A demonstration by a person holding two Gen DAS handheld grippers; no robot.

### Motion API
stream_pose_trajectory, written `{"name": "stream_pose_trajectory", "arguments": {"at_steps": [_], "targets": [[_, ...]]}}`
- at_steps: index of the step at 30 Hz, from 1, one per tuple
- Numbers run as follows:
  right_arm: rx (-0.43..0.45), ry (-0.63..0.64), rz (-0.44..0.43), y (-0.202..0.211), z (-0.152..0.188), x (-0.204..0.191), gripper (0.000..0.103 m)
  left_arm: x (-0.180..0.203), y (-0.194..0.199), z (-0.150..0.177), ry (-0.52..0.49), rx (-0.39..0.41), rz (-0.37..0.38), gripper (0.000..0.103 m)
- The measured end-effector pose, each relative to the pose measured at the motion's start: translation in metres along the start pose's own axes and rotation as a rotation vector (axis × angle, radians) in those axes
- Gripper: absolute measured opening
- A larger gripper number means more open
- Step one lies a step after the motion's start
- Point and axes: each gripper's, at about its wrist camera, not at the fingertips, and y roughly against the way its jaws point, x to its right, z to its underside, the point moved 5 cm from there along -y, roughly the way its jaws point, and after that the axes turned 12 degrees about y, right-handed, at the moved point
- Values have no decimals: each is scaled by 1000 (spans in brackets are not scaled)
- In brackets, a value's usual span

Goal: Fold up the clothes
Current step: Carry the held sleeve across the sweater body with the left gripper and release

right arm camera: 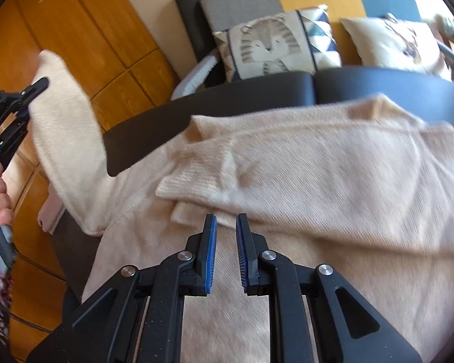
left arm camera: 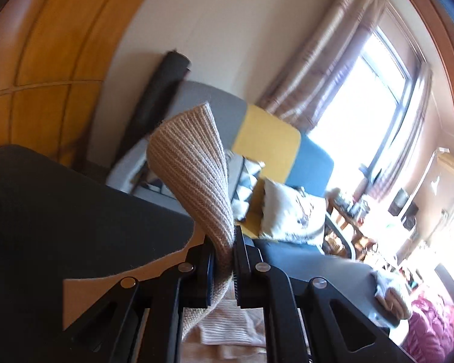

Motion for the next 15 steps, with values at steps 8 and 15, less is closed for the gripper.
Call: {"name": "stream_pose_trajectory", "arguments": {"at_steps": [8,15], "targets": [[-9,-56,-8,19,23,13,14,59,-74,75,-97,-171,15,9],[-2,-97,-12,31,34,23,14,80,-113,127,-161,-273,-9,9]]}}
